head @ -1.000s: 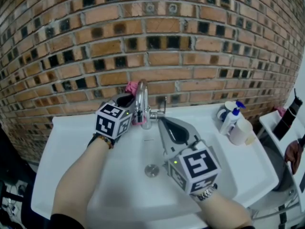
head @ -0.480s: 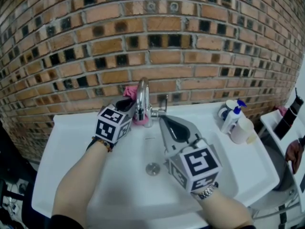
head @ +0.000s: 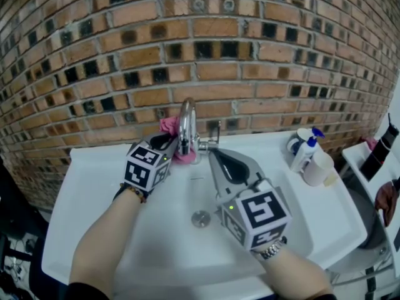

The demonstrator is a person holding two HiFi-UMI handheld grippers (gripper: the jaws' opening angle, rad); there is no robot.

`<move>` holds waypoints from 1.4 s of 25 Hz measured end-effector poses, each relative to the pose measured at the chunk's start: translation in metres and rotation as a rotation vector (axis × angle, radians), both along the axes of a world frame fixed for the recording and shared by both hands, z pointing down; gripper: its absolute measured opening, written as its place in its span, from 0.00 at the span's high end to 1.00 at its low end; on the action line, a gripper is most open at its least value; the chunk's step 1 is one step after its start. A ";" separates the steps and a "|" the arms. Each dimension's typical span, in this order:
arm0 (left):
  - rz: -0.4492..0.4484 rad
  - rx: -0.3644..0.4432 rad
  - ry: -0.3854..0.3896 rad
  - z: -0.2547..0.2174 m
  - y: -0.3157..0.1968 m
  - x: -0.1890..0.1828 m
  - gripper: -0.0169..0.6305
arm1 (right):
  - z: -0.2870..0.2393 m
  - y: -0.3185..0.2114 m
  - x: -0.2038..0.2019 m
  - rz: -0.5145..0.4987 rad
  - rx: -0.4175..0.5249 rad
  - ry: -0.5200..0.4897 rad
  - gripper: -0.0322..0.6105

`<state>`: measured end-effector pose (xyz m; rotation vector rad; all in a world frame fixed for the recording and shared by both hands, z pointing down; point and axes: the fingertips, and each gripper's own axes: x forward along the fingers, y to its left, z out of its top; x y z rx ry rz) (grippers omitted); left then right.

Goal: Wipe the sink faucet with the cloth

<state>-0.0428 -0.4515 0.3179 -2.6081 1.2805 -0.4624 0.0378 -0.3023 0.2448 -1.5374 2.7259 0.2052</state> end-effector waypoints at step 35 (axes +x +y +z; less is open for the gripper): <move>0.064 -0.073 0.072 0.024 0.064 0.003 0.90 | 0.056 -0.024 -0.007 -0.120 -0.200 0.006 0.72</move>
